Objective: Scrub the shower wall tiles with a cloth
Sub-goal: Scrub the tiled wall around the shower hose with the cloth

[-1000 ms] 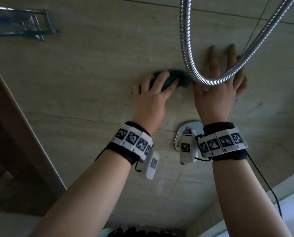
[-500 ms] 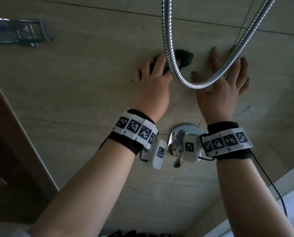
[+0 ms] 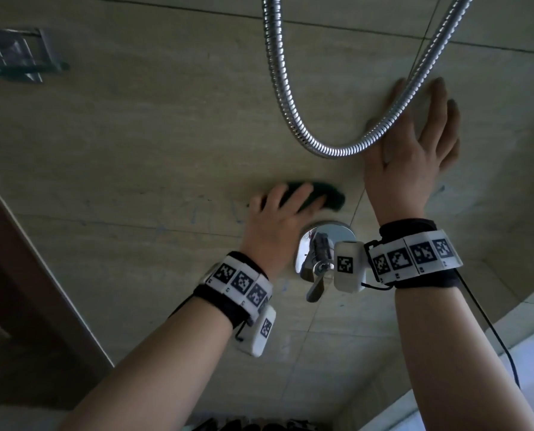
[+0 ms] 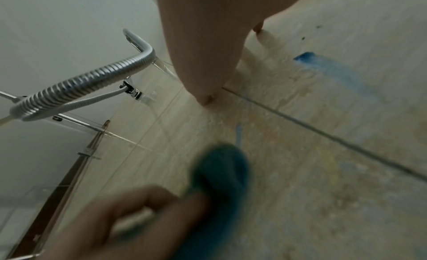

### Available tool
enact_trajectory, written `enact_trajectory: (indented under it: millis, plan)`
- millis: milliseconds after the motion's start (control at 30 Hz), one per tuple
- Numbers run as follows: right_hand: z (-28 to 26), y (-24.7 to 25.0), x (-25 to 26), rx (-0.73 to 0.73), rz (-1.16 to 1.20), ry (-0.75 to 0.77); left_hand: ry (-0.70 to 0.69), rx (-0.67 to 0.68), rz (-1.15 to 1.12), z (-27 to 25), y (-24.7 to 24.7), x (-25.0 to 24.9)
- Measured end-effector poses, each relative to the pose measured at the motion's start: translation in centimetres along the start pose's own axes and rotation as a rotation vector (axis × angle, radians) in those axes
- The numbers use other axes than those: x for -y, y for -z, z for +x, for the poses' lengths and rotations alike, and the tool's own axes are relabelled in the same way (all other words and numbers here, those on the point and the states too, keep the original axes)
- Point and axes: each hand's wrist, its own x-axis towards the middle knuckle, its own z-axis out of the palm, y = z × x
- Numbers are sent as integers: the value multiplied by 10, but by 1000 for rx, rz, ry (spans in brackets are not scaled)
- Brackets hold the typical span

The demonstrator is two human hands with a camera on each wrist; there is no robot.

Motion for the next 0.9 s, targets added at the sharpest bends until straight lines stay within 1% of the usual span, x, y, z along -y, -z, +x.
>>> enact_trajectory:
  millis: [67,133,233,333,433,467,533,633,667,700,767,867,900]
  plan:
    - [0,1,-1,0,-7,6,102,-82,-50,27,16,4]
    - [1,2,-2,-5,-18,12,148,-134,-106,55,28,11]
    - [4,3,-3,-8,-35,18,154,-149,-125,92,36,19]
    - [7,6,-6,-5,-46,30,127,-194,-94,111,32,7]
    - [11,9,-12,-9,-57,37,74,-267,-71,102,20,-4]
    - [12,9,-15,-10,-53,31,55,-251,-106,93,14,-10]
    - [13,11,-18,-9,-38,7,9,-145,-115,68,2,-22]
    - [12,12,-23,-9,-16,-33,-94,30,22,26,-13,-37]
    - [12,13,-25,-12,-10,-36,-116,67,44,17,-16,-39]
    - [12,14,-27,-15,-3,-34,-125,77,48,14,-16,-39]
    - [13,16,-31,-13,8,-25,-89,28,37,24,-10,-36]
    - [16,20,-36,-8,19,-14,48,-107,-57,60,7,-31]
    - [17,21,-37,-11,24,-10,67,-151,-77,74,12,-27]
